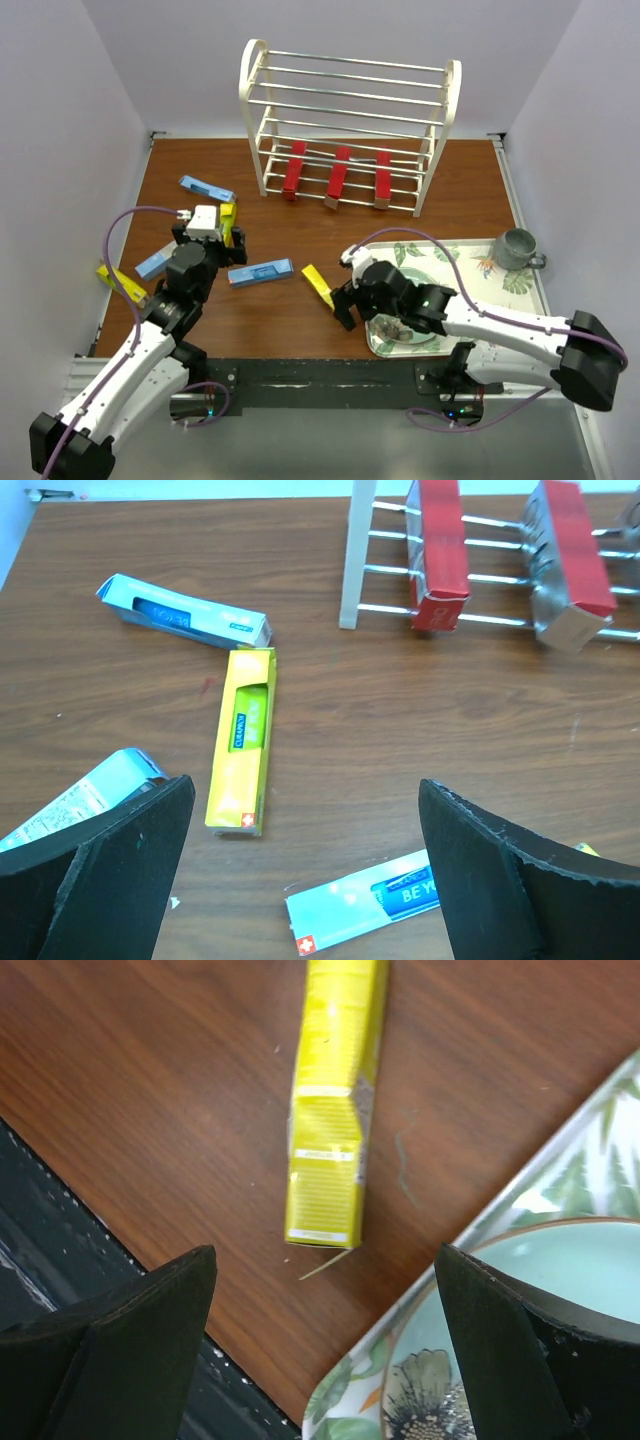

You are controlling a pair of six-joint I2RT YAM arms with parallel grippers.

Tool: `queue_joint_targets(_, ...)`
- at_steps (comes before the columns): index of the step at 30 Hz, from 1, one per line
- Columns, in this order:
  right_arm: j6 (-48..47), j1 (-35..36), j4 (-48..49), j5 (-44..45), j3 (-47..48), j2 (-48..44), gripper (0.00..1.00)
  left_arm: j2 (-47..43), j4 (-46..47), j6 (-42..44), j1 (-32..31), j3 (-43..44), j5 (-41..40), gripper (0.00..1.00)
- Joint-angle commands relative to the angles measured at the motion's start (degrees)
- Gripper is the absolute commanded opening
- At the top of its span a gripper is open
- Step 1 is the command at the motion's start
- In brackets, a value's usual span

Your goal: Place and organize the toothpastes onto the shelf

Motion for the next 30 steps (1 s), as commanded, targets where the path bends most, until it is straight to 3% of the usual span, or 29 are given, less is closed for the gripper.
queue_joint_targets(1, -1.0, 5.8, 4.4, 7.9, 1.4, 4.7, 0.94, 1.1, 3.0, 2.8, -0.1, -0.1, -2.9, 1.00)
queue_joint_targets(8, 2.5, 8.7, 8.0, 17.4, -0.3, 9.6, 0.91, 1.3, 3.1, 2.3, -0.1, -0.2, -4.4, 1.00)
queue_joint_targets(17, 2.8, 8.8, 12.2, 16.9, 1.8, 17.1, 0.81, 0.6, 2.8, 1.3, -0.1, -0.6, -4.8, 1.00)
queue_joint_targets(30, 4.6, 9.2, 12.4, 17.7, 2.8, 20.4, 0.44, 0.5, 3.2, 0.8, -1.9, -0.8, -5.1, 0.99)
